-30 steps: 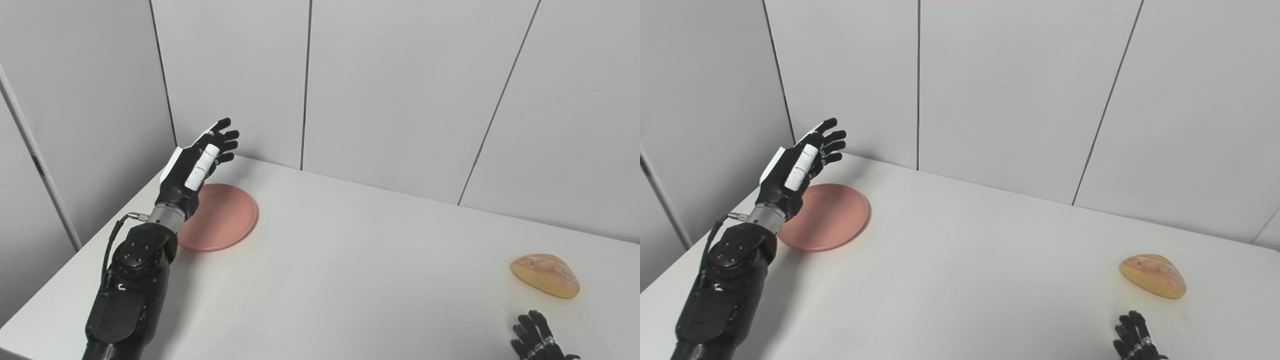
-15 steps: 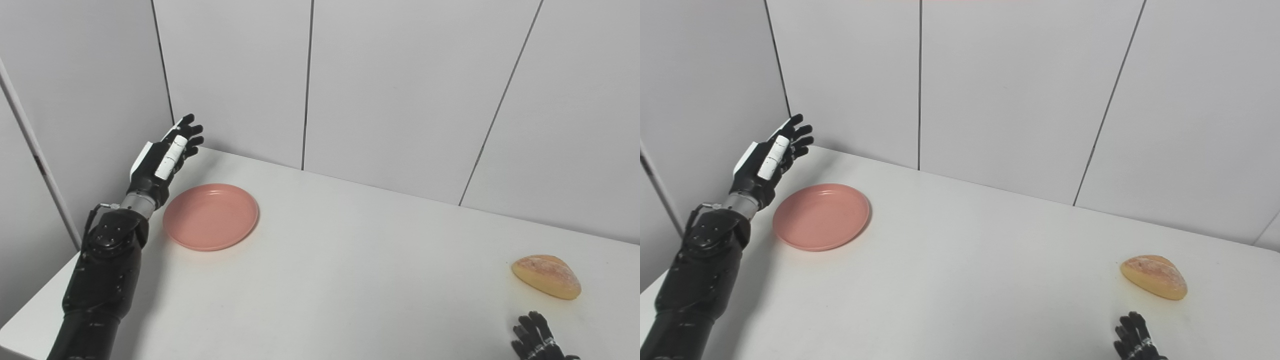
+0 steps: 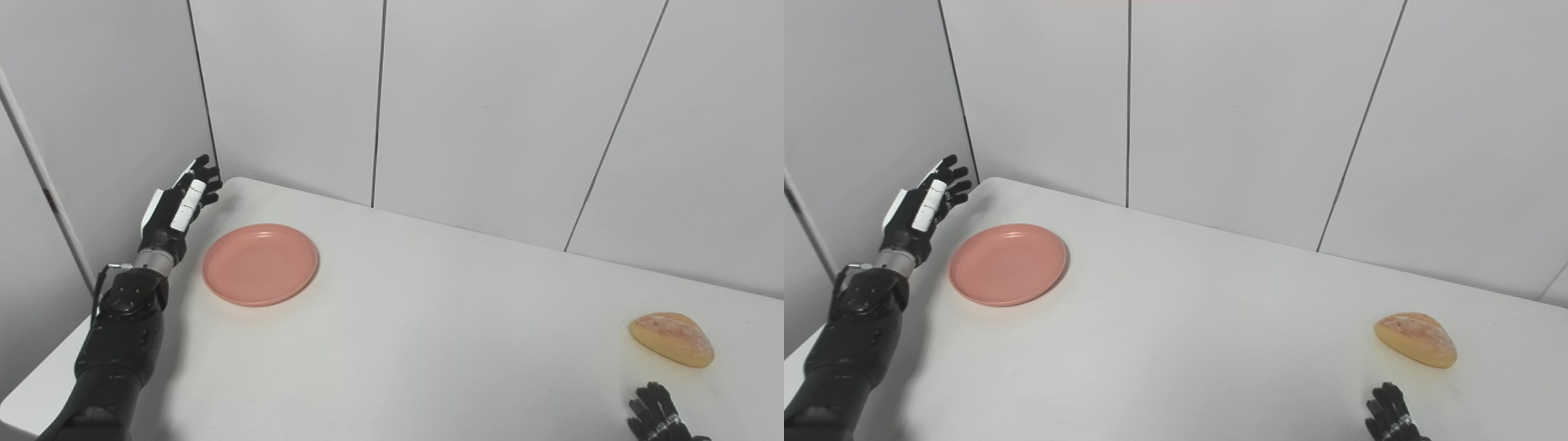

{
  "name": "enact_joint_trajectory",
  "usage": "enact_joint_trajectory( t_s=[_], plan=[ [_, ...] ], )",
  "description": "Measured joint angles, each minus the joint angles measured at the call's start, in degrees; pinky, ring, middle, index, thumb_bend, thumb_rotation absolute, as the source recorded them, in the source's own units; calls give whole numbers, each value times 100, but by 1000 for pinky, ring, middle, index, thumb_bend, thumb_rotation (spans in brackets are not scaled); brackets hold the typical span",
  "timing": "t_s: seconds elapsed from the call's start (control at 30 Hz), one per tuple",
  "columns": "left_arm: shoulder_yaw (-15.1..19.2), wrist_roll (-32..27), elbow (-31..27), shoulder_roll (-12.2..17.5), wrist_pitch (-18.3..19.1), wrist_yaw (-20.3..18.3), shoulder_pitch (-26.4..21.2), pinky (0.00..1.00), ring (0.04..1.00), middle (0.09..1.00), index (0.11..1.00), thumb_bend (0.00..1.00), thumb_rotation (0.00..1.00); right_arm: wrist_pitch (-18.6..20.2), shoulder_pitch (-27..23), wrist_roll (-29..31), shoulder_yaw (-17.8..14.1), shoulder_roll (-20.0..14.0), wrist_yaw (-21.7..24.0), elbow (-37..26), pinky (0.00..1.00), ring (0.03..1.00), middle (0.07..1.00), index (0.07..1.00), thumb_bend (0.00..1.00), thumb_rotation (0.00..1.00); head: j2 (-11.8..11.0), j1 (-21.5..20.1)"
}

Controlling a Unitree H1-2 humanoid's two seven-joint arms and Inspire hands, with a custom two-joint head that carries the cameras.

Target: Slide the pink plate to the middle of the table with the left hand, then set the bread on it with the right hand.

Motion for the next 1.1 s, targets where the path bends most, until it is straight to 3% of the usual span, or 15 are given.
enact_joint_trajectory(
  t_s=[0.17, 0.5, 0.77, 0.83, 1.1],
  plan=[
    [62, -65, 413, 23, -230, 1, -48, 774, 884, 917, 969, 954, 827, 0, 14, -1, -1, -7, 0, -11, 1000, 952, 942, 926, 845, 1000, 35, -18],
    [148, -222, 1094, 13, -498, -91, -52, 874, 871, 924, 973, 957, 812, 0, 37, -21, -1, -6, -6, -26, 1000, 937, 930, 906, 844, 1000, 88, -44],
    [192, -255, 1442, -31, -515, -102, -103, 824, 853, 888, 934, 947, 775, 0, 64, -118, 1, -5, -20, -55, 1000, 936, 929, 897, 843, 1000, 141, -79],
    [214, -278, 1546, -71, -542, -89, -156, 823, 860, 899, 948, 899, 779, 0, 72, -117, 0, -5, -22, -68, 1000, 932, 923, 892, 841, 1000, 149, -88],
    [2, -227, 1640, -116, -642, -72, -213, 850, 851, 901, 955, 881, 811, 4, 85, -115, 3, -4, -57, -111, 1000, 922, 917, 892, 839, 1000, 158, -97]
  ],
)
